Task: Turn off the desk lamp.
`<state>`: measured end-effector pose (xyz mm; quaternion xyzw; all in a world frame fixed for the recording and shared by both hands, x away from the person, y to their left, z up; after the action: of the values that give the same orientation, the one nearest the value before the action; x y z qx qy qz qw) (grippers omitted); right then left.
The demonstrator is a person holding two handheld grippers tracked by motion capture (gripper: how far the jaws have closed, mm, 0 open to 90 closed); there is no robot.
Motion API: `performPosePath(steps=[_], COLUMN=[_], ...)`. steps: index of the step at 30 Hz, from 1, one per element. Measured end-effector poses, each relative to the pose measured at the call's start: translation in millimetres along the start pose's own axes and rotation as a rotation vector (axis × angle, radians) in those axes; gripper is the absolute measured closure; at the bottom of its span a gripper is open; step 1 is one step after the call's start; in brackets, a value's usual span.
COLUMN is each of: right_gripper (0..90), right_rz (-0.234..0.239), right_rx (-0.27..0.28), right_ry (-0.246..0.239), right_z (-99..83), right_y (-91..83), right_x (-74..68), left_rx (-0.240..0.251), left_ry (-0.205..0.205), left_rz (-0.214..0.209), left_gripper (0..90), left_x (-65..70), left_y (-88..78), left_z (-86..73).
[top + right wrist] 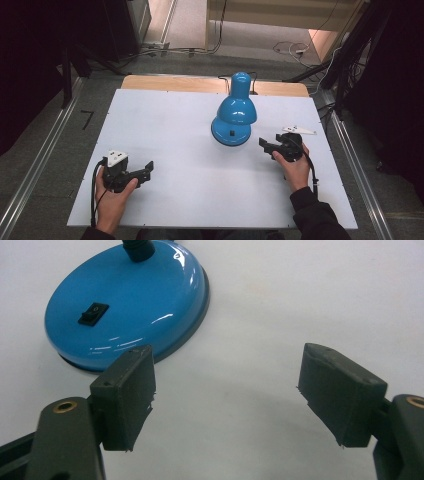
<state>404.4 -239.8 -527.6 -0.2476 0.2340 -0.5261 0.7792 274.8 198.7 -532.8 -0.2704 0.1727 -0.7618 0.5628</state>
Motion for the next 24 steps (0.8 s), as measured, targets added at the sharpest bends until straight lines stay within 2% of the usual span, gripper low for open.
performPosePath(steps=[12, 24], right_gripper=[20.9, 20.8], right_rz=[0.007, 0.001], right_rx=[-0.004, 0.002], right_ry=[0.013, 0.000], right_z=[-11.1, -26.4], right_y=[-12.1, -27.2], right_x=[2.2, 5.2], left_rx=[0.000, 0.002], left_ry=[-0.006, -0.013], left_rz=[-0.005, -0.006], left_gripper=[10.6, 10.6], left_x=[-0.6, -2.3], left_y=[-0.9, -2.0], left_z=[0.3, 0.2])
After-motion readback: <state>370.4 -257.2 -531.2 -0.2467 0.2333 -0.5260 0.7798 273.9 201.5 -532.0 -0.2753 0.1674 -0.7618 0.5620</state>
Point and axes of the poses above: each handheld gripper's, and its own axes: y roughly forward along the jaws, z roughly out of its top, x roughly to its right, the point moved 6 cm from there along y, roughly forward along the jaws, and after that the axes turned 5 degrees about -z, right-handed, at the moved point
